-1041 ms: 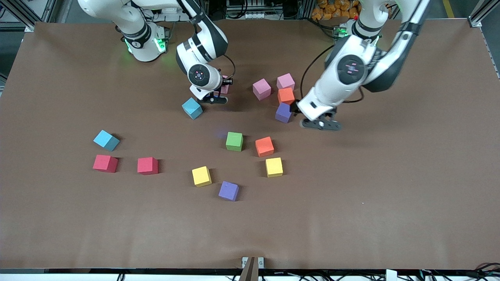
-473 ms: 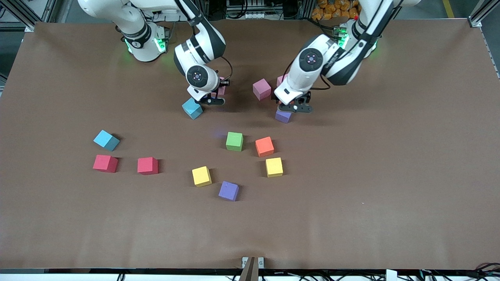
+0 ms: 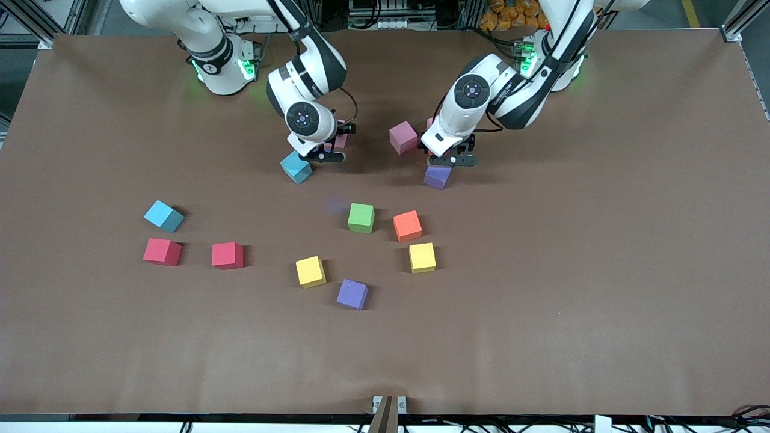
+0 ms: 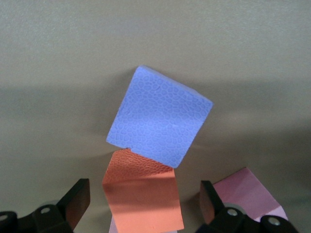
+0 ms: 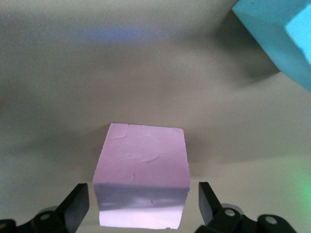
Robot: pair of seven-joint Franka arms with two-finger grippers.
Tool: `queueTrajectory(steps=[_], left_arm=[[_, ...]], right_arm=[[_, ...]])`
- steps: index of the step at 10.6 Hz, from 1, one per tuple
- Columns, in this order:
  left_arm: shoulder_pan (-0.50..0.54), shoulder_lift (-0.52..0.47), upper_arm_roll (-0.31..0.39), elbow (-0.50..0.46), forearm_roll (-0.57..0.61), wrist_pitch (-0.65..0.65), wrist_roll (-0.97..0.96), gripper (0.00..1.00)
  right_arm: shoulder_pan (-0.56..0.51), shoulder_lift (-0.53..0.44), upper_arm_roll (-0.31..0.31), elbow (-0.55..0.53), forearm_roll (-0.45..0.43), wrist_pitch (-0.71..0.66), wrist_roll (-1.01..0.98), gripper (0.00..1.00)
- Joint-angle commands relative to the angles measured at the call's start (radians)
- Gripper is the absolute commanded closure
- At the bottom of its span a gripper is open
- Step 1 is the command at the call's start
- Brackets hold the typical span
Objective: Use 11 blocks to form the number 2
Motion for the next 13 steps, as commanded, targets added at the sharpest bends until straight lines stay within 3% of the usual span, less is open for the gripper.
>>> queueTrajectory(steps=[1,8,9,10,12,13], left_arm=[[-0.008,-0.010,-0.001,-0.017,0.021,0.026,-0.052,0.00],[-0.021,0.041,0.001,-0.021,0.023,0.081,-0.094,0.00],[-0.021,0.041,0.001,-0.024,0.032,0.081,-0.094,0.07],[-0.018,0.044,0.001,-0.026,0.056,0.081,-0.095,0.27],[-0.018,0.044,0.001,-0.034,0.061,0.081,-0.098,0.50],[-0.018,0.044,0.002,-0.037,0.063,0.081,-0.098,0.60]], right_arm=[[-0.008,-0.027,0.005,-0.023,-0.009,0.001,-0.009,0.00],[-0.077,-0.081,-0.006,0.008,-0.016,-0.065,-0.015,0.00],[-0.096,-0.079,-0.018,0.015,-0.050,-0.065,-0.018,0.00],[-0.126,-0.073,-0.020,0.026,-0.117,-0.065,-0.019,0.00],[-0.168,-0.062,-0.020,0.037,-0.240,-0.052,-0.039,0.00],[-0.194,-0.058,-0.020,0.043,-0.255,-0.049,-0.088,0.00]])
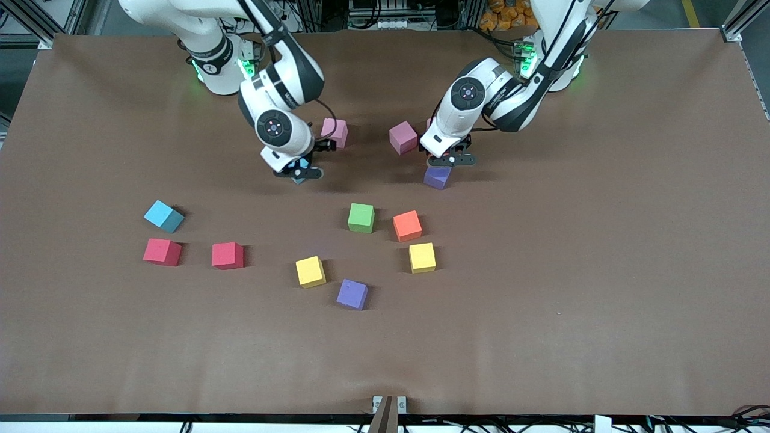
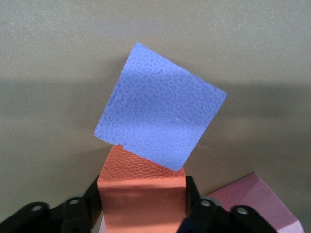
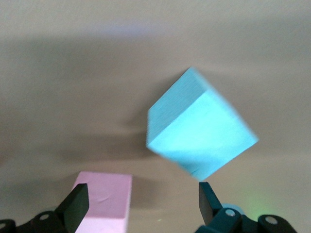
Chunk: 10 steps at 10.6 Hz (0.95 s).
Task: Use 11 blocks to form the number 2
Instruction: 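Lower the right gripper onto the cyan cube and grasp it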
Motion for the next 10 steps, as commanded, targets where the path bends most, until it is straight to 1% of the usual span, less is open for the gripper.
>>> queueTrajectory(steps=[1,2,3,4,5,7,8,9,10], left_arm=[[-0.003,-0.004,0.001,-0.018,0.028,0.018,-0.031,0.61],[-0.002,-0.004,0.001,-0.016,0.028,0.018,-0.031,0.62],[0.009,-0.010,0.001,-0.010,0.028,0.012,-0.031,0.64],[0.018,-0.019,0.001,-0.001,0.028,0.001,-0.042,0.68],[0.020,-0.028,0.002,0.031,0.028,-0.034,-0.085,0.73],[0.015,-0.031,-0.002,0.157,0.026,-0.198,-0.273,0.78],[0.008,-0.031,-0.002,0.229,0.020,-0.288,-0.351,0.78],[-0.001,-0.030,-0.004,0.285,0.014,-0.344,-0.430,0.79],[-0.003,-0.024,-0.007,0.319,-0.014,-0.349,-0.512,0.78]], right_arm=[[-0.076,0.013,0.008,0.023,-0.043,-0.005,-0.138,0.00],[-0.110,0.020,0.008,0.026,-0.045,-0.002,-0.256,0.00],[-0.133,0.027,0.008,0.026,-0.046,0.012,-0.363,0.00],[-0.149,0.031,0.008,0.024,-0.048,0.026,-0.453,0.00],[-0.149,0.031,0.008,0.024,-0.050,0.029,-0.496,0.00],[-0.105,0.019,0.011,0.021,-0.056,0.041,-0.504,0.00],[-0.071,0.014,0.011,0.017,-0.056,0.053,-0.503,0.00],[-0.062,0.014,0.011,0.012,-0.056,0.066,-0.504,0.00],[-0.058,0.014,0.011,0.009,-0.063,0.072,-0.506,0.00]])
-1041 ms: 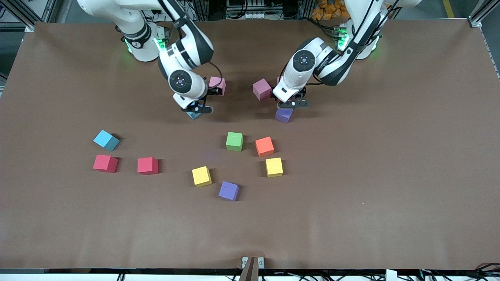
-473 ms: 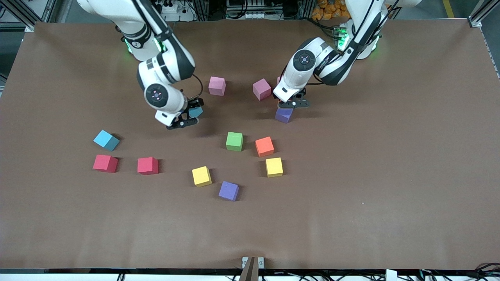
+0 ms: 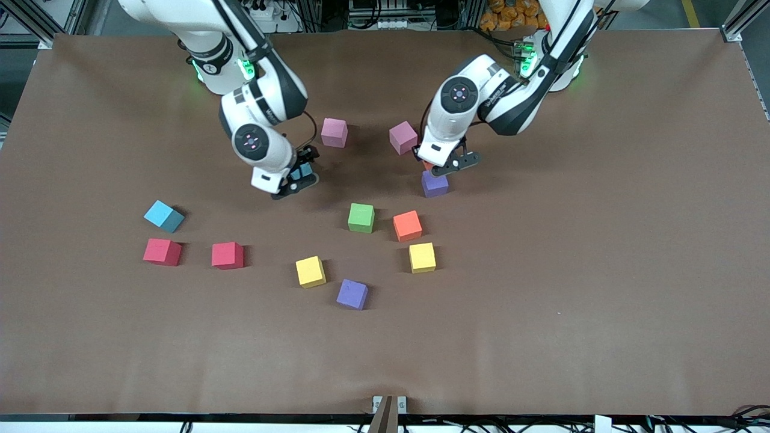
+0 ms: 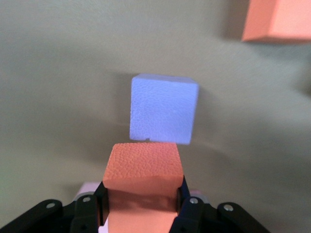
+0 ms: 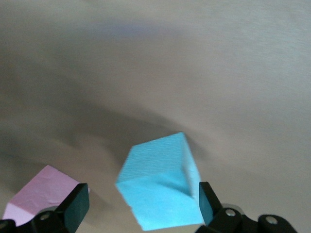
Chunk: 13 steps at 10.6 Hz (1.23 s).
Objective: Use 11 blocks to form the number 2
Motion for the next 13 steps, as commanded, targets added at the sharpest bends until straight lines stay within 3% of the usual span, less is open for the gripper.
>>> queueTrajectory(steps=[1,2,3,7,10,11,12,13], left_arm=[[-0.014,0.008,-0.016,0.091,-0.055,-0.048,-0.181,0.79],[-0.014,0.022,-0.016,0.114,-0.102,-0.048,-0.250,0.81],[-0.015,0.031,-0.016,0.135,-0.141,-0.044,-0.335,0.91],[-0.145,0.102,-0.008,0.154,-0.147,0.120,-0.707,0.89],[-0.191,0.188,-0.008,0.160,-0.059,0.248,-0.915,0.89],[-0.219,0.215,-0.007,0.160,-0.040,0.274,-0.964,0.89],[-0.253,0.232,0.015,0.160,-0.022,0.291,-1.034,0.89],[-0.294,0.237,0.045,0.162,0.007,0.299,-1.099,0.89]], right_arm=[[-0.001,-0.008,0.002,-0.008,-0.065,0.019,-0.006,0.00],[-0.002,-0.006,0.002,-0.022,-0.085,0.040,-0.006,0.00],[-0.001,-0.003,0.002,-0.034,-0.087,0.071,-0.006,0.00],[-0.001,0.008,0.002,-0.069,-0.093,0.123,-0.005,0.00],[-0.001,0.008,0.002,-0.088,-0.093,0.143,-0.005,0.00],[-0.001,0.008,0.002,-0.094,-0.091,0.145,-0.005,0.09],[-0.001,0.006,0.003,-0.095,-0.091,0.143,-0.005,0.74],[-0.002,0.002,0.003,-0.097,-0.091,0.142,-0.003,1.00]])
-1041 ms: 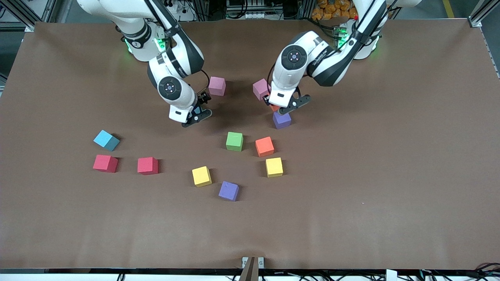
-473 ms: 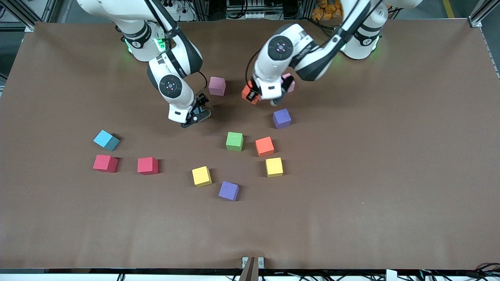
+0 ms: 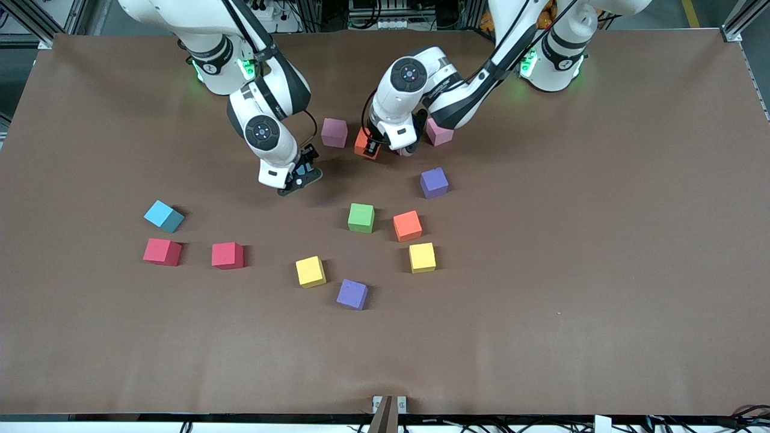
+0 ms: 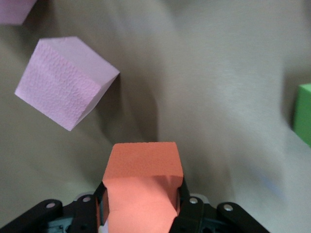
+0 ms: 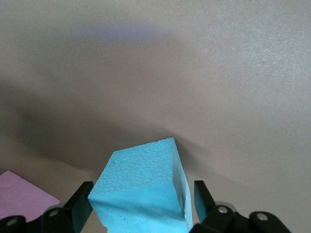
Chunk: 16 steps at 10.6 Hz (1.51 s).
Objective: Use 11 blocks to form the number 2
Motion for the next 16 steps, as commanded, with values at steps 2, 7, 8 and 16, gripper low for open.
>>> queueTrajectory(steps=[2,7,8,16], left_arm=[[-0.105,0.024,0.061,0.024,0.059,0.019,-0.185,0.90],[-0.159,0.049,0.077,0.027,0.067,0.039,-0.377,0.94],[-0.197,0.059,0.115,0.035,0.070,0.061,-0.394,0.94],[-0.332,0.136,0.205,0.101,0.068,0.092,-0.480,0.94]], right_arm=[[-0.012,-0.023,0.007,-0.015,-0.015,-0.004,-0.003,1.00],[-0.056,-0.080,0.003,0.002,-0.012,-0.050,0.011,1.00],[-0.064,-0.080,0.003,0.014,-0.012,-0.075,0.008,1.00],[-0.072,-0.079,0.002,0.027,-0.010,-0.092,0.011,1.00]])
